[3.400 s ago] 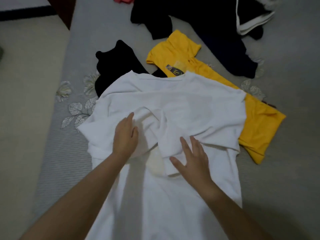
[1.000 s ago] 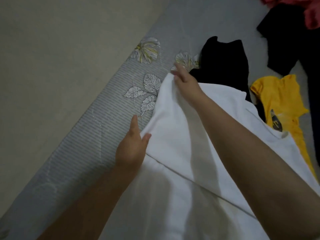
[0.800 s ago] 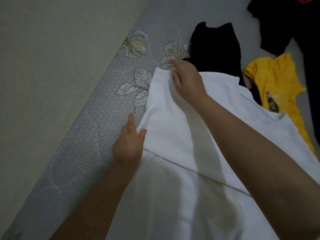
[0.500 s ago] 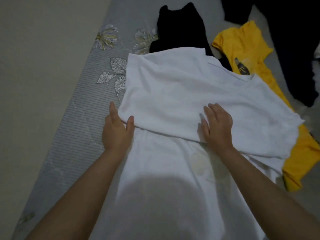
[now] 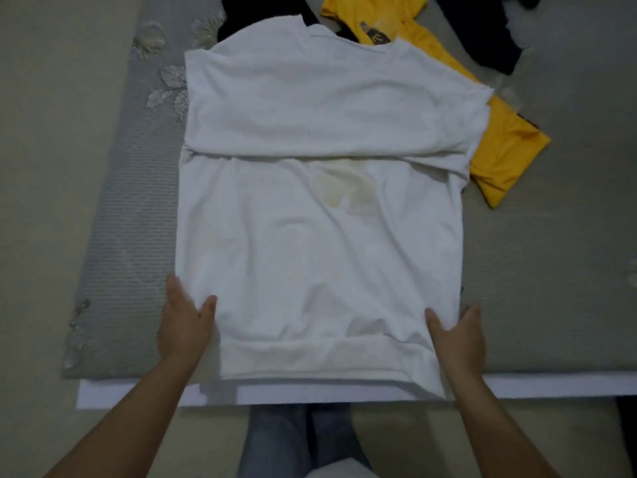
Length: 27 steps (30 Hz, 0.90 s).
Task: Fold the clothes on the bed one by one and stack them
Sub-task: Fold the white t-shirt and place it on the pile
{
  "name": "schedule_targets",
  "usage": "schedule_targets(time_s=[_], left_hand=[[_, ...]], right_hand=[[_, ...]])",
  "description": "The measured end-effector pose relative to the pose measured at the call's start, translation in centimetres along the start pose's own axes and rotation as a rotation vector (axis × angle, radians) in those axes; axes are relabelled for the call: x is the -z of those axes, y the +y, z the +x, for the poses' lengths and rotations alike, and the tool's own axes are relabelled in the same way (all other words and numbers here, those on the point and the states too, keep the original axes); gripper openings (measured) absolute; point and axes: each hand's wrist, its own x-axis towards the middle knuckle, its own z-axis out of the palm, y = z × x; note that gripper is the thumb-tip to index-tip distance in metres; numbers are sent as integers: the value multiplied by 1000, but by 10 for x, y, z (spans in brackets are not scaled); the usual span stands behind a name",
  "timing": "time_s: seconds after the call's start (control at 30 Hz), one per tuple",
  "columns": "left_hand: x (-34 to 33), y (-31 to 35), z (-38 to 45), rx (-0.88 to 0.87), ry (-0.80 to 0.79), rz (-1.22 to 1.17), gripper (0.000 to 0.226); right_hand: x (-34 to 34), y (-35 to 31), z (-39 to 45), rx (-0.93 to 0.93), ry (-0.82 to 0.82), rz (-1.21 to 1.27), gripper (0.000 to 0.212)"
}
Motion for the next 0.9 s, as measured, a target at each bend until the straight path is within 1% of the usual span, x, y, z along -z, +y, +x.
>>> schedule_targets(time_s=[0.03, 0.1, 0.17, 0.3, 0.37, 0.43, 0.47, 0.5, 0.6, 0.67, 0.77, 0.83, 0.9], left_hand=[[2, -4, -5, -27, -12, -13, 73], [11, -7, -8, -56, -30, -11, 72], [24, -7, -5, -72, -47, 38, 79], [55, -23, 3, -89, -101, 145, 94], [62, -39, 0, -87, -141, 135, 96], [58, -55, -4, -54, -128, 94, 97], [55, -62, -5, -38, -109, 72, 97], [50, -67, -7, -27, -90, 48, 96], [38, -78, -13, -26, -29, -18, 90], [31, -83, -18, -15, -26, -36, 81], [24, -88, -24, 25, -4, -160, 69], [28, -91, -27, -28, -5, -192, 65], [40, -96, -26, -92, -24, -155, 69]], right_hand=[[2, 6, -4, -60, -39, 43, 70], [7, 16, -9, -95, -124, 120, 54], [18, 18, -11, -77, -149, 176, 47], [39, 26, -26, 43, -93, 44, 63], [33, 36, -46, 67, -99, 4, 71], [16, 51, -66, 34, -98, 10, 80], [6, 55, -74, -13, -88, 67, 80], [-3, 58, -78, -90, -72, 169, 75], [-16, 57, -75, -330, -4, 567, 55], [-15, 58, -70, -391, -8, 690, 50], [-6, 59, -67, -356, -52, 738, 47], [2, 57, -67, -295, -55, 648, 48], [11, 57, -71, -246, -28, 509, 48]])
